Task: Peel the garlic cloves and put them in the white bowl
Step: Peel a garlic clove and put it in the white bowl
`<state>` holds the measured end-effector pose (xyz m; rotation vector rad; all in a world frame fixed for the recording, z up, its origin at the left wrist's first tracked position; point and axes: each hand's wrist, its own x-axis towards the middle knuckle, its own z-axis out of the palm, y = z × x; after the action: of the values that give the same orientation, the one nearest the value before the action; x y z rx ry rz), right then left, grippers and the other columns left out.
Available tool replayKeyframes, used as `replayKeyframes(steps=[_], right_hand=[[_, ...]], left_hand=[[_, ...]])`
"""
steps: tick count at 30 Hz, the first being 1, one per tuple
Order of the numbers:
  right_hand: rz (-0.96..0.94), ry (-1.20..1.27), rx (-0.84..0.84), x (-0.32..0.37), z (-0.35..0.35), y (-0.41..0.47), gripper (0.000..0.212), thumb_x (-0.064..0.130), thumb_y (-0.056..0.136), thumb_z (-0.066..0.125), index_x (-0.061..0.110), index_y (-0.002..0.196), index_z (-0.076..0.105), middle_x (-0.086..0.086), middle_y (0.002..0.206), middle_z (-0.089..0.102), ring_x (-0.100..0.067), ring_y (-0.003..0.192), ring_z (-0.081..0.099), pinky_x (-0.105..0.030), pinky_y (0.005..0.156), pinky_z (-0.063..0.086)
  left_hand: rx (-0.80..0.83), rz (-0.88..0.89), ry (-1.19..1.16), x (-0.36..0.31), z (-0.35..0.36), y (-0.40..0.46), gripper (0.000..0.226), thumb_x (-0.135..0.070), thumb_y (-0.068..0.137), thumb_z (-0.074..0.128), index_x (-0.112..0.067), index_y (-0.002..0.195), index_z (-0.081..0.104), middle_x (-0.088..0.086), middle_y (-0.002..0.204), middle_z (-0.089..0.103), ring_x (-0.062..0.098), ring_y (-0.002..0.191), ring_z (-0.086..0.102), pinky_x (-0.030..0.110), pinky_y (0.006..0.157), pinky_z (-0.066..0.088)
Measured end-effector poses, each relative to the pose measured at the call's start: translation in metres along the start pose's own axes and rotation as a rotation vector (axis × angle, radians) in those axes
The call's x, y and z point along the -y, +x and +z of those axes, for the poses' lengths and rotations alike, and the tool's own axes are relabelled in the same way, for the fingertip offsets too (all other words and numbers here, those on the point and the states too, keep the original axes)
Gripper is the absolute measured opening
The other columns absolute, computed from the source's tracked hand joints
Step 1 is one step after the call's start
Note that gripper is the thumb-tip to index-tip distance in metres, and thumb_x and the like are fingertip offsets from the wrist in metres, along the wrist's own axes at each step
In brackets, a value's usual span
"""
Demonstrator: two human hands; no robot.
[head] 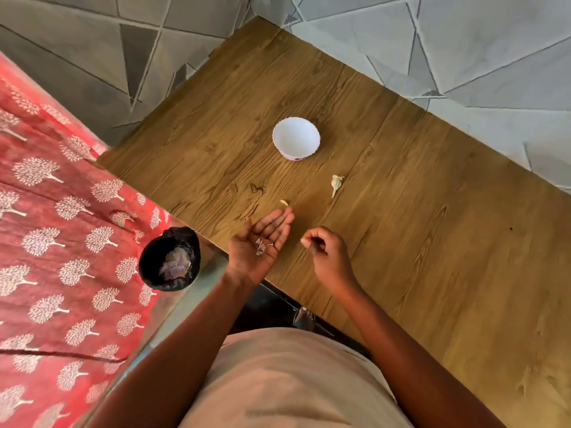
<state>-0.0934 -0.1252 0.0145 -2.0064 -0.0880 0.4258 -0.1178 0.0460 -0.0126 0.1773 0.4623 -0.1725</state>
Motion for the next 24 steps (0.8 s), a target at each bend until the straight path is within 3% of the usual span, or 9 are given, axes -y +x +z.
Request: replayKeyframes(steps=[4, 9, 14, 20, 24], right_hand=[[-0.114, 0.062, 0.175, 0.035, 0.049, 0.000, 0.011, 0.007, 0.094, 0.067, 0.018, 0.093, 0.068, 0.005, 0.091, 0.070, -0.005, 0.085, 0.064, -0.019, 0.075, 0.051], [-0.178, 0.084, 0.373, 0.068, 0.148, -0.001, 0.005, 0.004, 0.093, 0.067, 0.008, 0.091, 0.069, 0.003, 0.087, 0.071, -0.006, 0.082, 0.065, -0.021, 0.075, 0.051], [-0.120, 0.044, 0.479, 0.075, 0.272, 0.014, 0.007, 0.005, 0.092, 0.068, 0.011, 0.090, 0.067, 0.005, 0.085, 0.069, -0.004, 0.072, 0.059, -0.023, 0.068, 0.045], [0.001, -0.010, 0.520, 0.002, 0.439, 0.072, 0.020, 0.006, 0.091, 0.070, 0.025, 0.084, 0.072, 0.011, 0.078, 0.070, -0.002, 0.069, 0.059, -0.024, 0.066, 0.047], [0.028, -0.040, 0.542, -0.089, 0.539, 0.123, 0.016, 0.003, 0.092, 0.066, 0.015, 0.085, 0.074, 0.008, 0.079, 0.072, -0.005, 0.074, 0.064, -0.036, 0.069, 0.057]], left_hand=[[-0.034, 0.221, -0.137, -0.025, -0.023, -0.035, 0.067, -0.038, 0.108, 0.025, 0.015, 0.125, 0.063, 0.030, 0.144, 0.053, 0.040, 0.135, 0.055, 0.044, 0.109, 0.049], [-0.111, 0.435, -0.223, -0.081, -0.070, -0.077, 0.060, -0.035, 0.102, 0.038, 0.014, 0.118, 0.068, 0.030, 0.138, 0.059, 0.039, 0.126, 0.062, 0.043, 0.100, 0.056], [-0.231, 0.523, -0.254, -0.164, -0.148, -0.097, 0.060, -0.035, 0.100, 0.039, 0.014, 0.117, 0.069, 0.032, 0.140, 0.056, 0.041, 0.132, 0.057, 0.046, 0.119, 0.038], [-0.449, 0.501, -0.220, -0.261, -0.303, -0.056, 0.068, -0.037, 0.109, 0.025, 0.011, 0.111, 0.073, 0.029, 0.131, 0.064, 0.037, 0.123, 0.064, 0.045, 0.113, 0.043], [-0.571, 0.477, -0.249, -0.298, -0.430, 0.001, 0.065, -0.038, 0.110, 0.025, 0.015, 0.124, 0.060, 0.031, 0.133, 0.062, 0.040, 0.126, 0.061, 0.044, 0.116, 0.040]])
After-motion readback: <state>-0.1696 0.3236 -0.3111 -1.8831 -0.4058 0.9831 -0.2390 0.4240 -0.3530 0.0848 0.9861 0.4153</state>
